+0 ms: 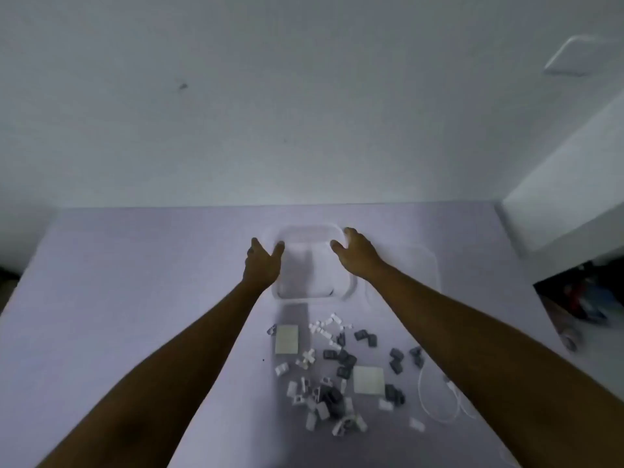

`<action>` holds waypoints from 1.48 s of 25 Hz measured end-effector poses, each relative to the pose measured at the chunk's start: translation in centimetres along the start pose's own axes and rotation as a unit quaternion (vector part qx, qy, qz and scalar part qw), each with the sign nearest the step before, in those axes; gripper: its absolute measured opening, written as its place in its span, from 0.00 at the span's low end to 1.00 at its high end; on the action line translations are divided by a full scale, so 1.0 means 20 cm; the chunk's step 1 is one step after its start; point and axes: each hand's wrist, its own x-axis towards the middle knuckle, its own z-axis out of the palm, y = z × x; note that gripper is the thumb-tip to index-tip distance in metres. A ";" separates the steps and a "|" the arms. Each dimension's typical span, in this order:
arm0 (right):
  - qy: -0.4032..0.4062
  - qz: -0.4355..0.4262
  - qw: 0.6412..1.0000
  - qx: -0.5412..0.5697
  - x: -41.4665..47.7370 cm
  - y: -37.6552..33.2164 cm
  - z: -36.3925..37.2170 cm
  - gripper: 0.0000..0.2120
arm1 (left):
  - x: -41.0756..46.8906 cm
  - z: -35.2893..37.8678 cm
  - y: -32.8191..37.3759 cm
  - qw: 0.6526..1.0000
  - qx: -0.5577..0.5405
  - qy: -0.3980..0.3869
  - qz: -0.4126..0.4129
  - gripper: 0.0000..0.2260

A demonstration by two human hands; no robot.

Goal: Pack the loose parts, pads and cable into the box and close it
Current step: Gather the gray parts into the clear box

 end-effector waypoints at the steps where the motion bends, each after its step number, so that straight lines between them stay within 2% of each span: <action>1: 0.002 0.034 0.999 0.018 0.00 0.04 0.03 0.34 | 0.01 0.03 -0.03 1.000 -0.011 0.000 -0.024 0.39; 5: -0.021 0.140 0.986 0.088 -0.07 0.20 0.13 0.34 | 0.05 0.10 -0.16 0.998 -0.020 -0.019 -0.058 0.32; 7: -0.036 0.162 0.977 0.135 -0.07 0.22 0.16 0.32 | 0.05 0.11 -0.21 0.999 -0.012 0.001 -0.051 0.26; 12: -0.037 0.135 0.966 0.216 -0.13 0.18 0.22 0.28 | -0.01 0.04 -0.25 0.994 -0.039 0.069 -0.070 0.18; 16: -0.037 0.102 0.960 0.258 -0.27 0.11 0.35 0.28 | -0.23 -0.14 -0.31 0.985 -0.096 0.119 -0.085 0.18; 20: -0.066 0.085 0.951 0.291 -0.45 -0.02 0.57 0.22 | -0.47 -0.32 -0.53 0.972 -0.073 0.203 -0.093 0.20; 25: -0.056 0.104 0.954 0.277 -0.74 -0.09 0.90 0.07 | -0.71 -0.45 -0.94 0.960 -0.075 0.236 -0.133 0.17; 30: -0.067 0.107 0.966 0.228 -0.96 -0.03 1.09 0.09 | -0.88 -0.45 -1.25 0.965 -0.068 0.227 -0.117 0.14; 37: -0.077 0.111 0.973 0.189 -1.05 0.04 1.22 0.10 | -0.95 -0.46 -1.38 0.974 -0.064 0.191 -0.103 0.13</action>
